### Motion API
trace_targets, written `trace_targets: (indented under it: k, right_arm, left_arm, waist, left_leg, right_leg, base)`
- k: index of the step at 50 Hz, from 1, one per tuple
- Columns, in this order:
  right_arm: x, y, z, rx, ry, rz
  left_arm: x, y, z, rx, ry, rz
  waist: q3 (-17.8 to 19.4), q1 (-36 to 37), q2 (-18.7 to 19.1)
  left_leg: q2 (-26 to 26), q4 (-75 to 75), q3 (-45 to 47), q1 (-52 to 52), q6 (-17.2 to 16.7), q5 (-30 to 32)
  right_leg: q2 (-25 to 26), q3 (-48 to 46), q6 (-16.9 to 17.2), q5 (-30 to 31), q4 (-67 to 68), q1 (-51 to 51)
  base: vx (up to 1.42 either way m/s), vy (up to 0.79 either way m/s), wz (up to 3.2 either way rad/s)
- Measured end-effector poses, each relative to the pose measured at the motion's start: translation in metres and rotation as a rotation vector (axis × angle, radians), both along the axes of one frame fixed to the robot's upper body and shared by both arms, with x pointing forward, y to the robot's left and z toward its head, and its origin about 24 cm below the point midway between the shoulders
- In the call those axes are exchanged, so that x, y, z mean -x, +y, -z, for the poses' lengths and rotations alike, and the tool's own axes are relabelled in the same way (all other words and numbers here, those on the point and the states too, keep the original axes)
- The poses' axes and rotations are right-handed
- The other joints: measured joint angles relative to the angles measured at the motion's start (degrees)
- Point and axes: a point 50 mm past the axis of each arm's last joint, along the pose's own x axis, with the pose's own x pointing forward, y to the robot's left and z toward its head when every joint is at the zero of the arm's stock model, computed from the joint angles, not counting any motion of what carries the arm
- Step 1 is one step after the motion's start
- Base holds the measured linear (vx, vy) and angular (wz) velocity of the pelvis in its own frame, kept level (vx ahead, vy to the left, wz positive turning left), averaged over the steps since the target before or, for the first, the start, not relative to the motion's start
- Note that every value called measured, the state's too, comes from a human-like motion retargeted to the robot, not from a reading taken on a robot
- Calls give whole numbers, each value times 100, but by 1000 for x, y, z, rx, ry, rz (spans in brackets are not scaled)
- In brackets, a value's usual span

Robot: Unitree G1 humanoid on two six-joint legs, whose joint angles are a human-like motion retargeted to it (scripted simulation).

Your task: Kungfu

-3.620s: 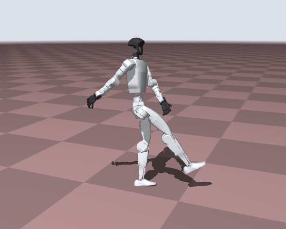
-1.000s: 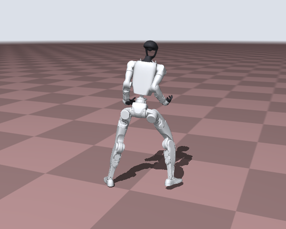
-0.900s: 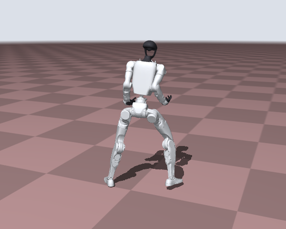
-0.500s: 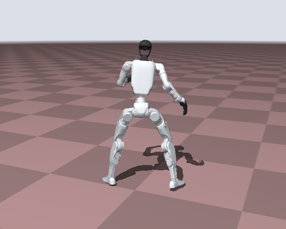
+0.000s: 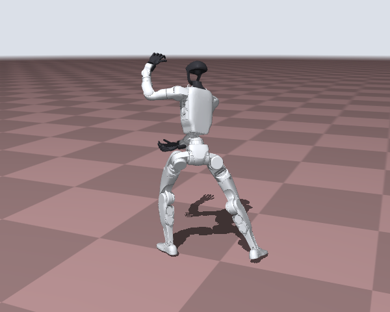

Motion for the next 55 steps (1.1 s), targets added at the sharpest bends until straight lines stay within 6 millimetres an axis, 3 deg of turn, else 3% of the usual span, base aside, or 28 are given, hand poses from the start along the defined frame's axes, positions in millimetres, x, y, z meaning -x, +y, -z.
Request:
trace_targets:
  k: [5, 8, 11, 15, 18, 21, 24, 26, 29, 32, 35, 37, 39, 41, 42, 45, 46, 48, 50, 52, 55]
  right_arm:
    - [-20, 13, -28, -42, -122, 21]
    - [-33, 15, -50, -75, -228, 76]
    - [-49, 11, -84, -117, -385, 155]
    - [-69, -6, -149, -181, -657, 229]
    - [-74, -25, -205, -199, -891, 234]
    - [-69, -43, -264, -210, -1119, 262]
    - [-55, -58, -316, -225, -1316, 309]
    - [-42, -67, -347, -232, -1433, 348]
    - [-16, -82, -383, -243, -1611, 418]
    - [11, -101, -405, -257, -1775, 542]
    - [38, -128, -414, -292, -1902, 744]
    - [57, -149, -416, -323, -1981, 916]
    - [76, -166, -420, -357, -2054, 1071]
    - [92, -179, -424, -378, -2101, 1183]
    - [100, -183, -426, -382, -2121, 1215]
    - [124, -183, -438, -380, -2223, 1200]
    - [132, -183, -441, -372, -2272, 1178]
    - [148, -182, -446, -348, -2353, 1141]
    - [159, -181, -449, -319, -2400, 1122]
    - [165, -181, -450, -288, -2424, 1123]
    - [169, -181, -451, -241, -2442, 1135]
  left_arm:
    - [-9, 13, 15, 119, 16, 92]
    - [-20, 37, 30, 231, 69, 67]
    - [-27, 69, 54, 360, 140, 20]
    - [-24, 122, 103, 514, 293, -110]
    - [-5, 169, 160, 689, 427, -248]
    - [29, 209, 231, 914, 558, -401]
    - [74, 234, 314, 1196, 734, -531]
    - [113, 239, 372, 1409, 876, -583]
    - [174, 220, 458, 1774, 1119, -633]
    - [226, 173, 527, 2126, 1344, -638]
    - [243, 119, 570, 2380, 1523, -517]
    - [214, 80, 595, 2499, 1622, -332]
    - [155, 27, 615, 2584, 1661, -34]
    - [87, -32, 615, 2595, 1694, 418]
    - [55, -61, 607, -2532, -1720, -687]
    - [-23, -143, 551, -2015, -1879, -1487]
    - [-41, -159, 529, 1797, 1948, 1653]
    - [-67, -184, 487, 1357, 2006, 1844]
    - [-85, -196, 455, 1036, 2017, 1884]
    - [-98, -197, 435, 901, 1997, 1861]
    - [-108, -195, 419, 850, 1949, 1840]
  waist:
    - [123, -90, 44]
    - [157, -240, 46]
    - [177, -357, 50]
    - [179, -517, 21]
    - [195, -599, 48]
    - [253, -681, 105]
    - [275, -854, 169]
    - [266, -1044, 229]
    - [210, -1453, 309]
    - [102, -1893, 303]
    - [-48, -2295, 252]
    - [-105, -2563, 202]
    - [-78, -2872, 269]
    - [-30, -3253, 390]
    - [-21, -3445, 440]
    - [24, -3966, 585]
    - [86, -4064, 611]
    - [154, -4236, 613]
    - [154, -4336, 564]
    - [133, -4371, 525]
    - [148, -4430, 559]
  left_leg:
    - [30, -8, -148, 10, 30, -8]
    - [55, -74, -202, 45, 1, 34]
    - [116, -192, -195, 131, -55, 101]
    - [172, -499, -133, 355, -167, 263]
    - [230, -897, 6, 670, -271, 460]
    - [307, -1475, 246, 1163, -386, 738]
    - [408, -2122, 552, 1713, -525, 1063]
    - [494, -2531, 767, 2065, -632, 1285]
    - [628, -3080, 1064, 2528, -813, 1612]
    - [747, -3508, 1298, 2867, -978, 1920]
    - [871, -3893, 1507, 3126, -1081, 2250]
    - [864, -4137, 1691, 3232, -992, 2462]
    - [894, -4342, 1929, 3290, -826, 2676]
    - [1036, -4407, 2055, 3232, -810, 2920]
    - [1113, -4398, 2092, 3170, -818, 3034]
    - [1298, -4312, 2350, 2902, -672, 3323]
    - [1339, -4309, 2494, 2877, -560, 3396]
    - [1342, -4320, 2662, 2843, -279, 3492]
    - [1281, -4356, 2726, 2859, -51, 3527]
    - [1240, -4400, 2817, 2923, 34, 3527]
    - [1208, -4416, 2745, 3017, 59, 3374]
  right_leg:
    - [83, -49, -266, 232, 108, 46]
    - [108, 16, -191, 209, 156, 13]
    - [116, 52, -60, 70, 202, -74]
    - [83, 41, 106, -170, 232, -205]
    - [57, 203, 105, -325, 338, -421]
    - [35, 509, 67, -512, 584, -700]
    - [42, 916, 15, -799, 988, -1031]
    - [73, 1243, 3, -1081, 1383, -1279]
    - [152, 1780, 30, -1587, 2137, -1719]
    - [301, 2213, 52, -2105, 2834, -2152]
    - [532, 2421, 25, -2663, 3435, -2495]
    - [503, 2281, -35, -2981, 3794, -2641]
    - [487, 2055, -74, -3203, 4043, -2678]
    - [502, 1836, -129, -3414, 4250, -2712]
    - [498, 1739, -159, -3501, 4335, -2742]
    - [504, 1565, -212, -3654, 4496, -2873]
    - [534, 1537, -233, -3664, 4495, -2870]
    - [565, 1531, -275, -3667, 4479, -2894]
    - [570, 1604, -298, -3660, 4462, -2958]
    - [559, 1659, -300, -3655, 4451, -2980]
    - [556, 1663, -295, -3635, 4429, -2923]
  base:
    - [0, 0, 3]
    - [-6, -9, -12]
    - [-10, -16, -34]
    - [-8, -17, -49]
    - [-14, -29, -74]
    - [-16, -32, -88]
    - [-17, -48, -85]
    - [-7, -40, -71]
    - [-3, -53, -51]
    - [-2, -74, -44]
    - [-6, -99, -45]
    - [-11, -75, -27]
    - [-25, -60, -2]
    - [-25, -45, 16]
    - [-17, -39, 20]
    - [-18, -35, 25]
    - [-22, -34, 16]
    - [-18, -26, 3]
    - [-13, -19, -8]
    - [-7, -12, -9]
    - [0, 0, 0]
